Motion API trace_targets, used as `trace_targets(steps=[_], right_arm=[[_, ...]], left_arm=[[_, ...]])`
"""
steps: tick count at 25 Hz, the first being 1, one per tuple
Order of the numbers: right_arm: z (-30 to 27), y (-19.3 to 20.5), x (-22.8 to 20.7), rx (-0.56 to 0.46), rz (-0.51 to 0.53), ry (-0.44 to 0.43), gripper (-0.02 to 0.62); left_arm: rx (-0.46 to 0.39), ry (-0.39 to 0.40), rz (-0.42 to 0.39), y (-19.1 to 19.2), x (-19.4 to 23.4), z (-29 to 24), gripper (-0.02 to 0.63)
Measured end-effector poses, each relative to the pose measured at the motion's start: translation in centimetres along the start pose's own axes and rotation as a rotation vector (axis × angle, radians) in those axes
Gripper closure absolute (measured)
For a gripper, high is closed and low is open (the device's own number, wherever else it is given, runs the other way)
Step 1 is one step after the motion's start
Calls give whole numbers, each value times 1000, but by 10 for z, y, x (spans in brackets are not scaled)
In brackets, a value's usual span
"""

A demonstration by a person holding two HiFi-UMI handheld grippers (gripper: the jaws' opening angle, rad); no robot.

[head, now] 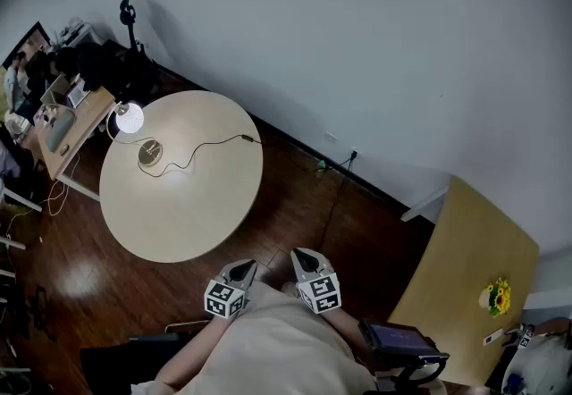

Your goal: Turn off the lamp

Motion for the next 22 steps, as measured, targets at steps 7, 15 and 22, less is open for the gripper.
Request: trace_targets(steps=[7, 15, 22], right_arm=[[-6, 10, -7, 27, -70, -36, 594], [-29, 6, -34, 55, -125, 20, 594], [-82, -43, -58, 39, -88, 11, 594]], left_arm=[[33, 7, 19, 4, -2, -15, 623], [62, 55, 11, -11, 26, -43, 623], [13, 77, -39, -64, 72, -75, 623]])
Point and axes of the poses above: the fingertips, and each gripper's own axes: z backward along the fingers, x to its left, y out of its underside, the point moved 3 cm from there along z, backward along the fingers, and after that the axes turned 4 degrees about x, right-handed, at the moved point
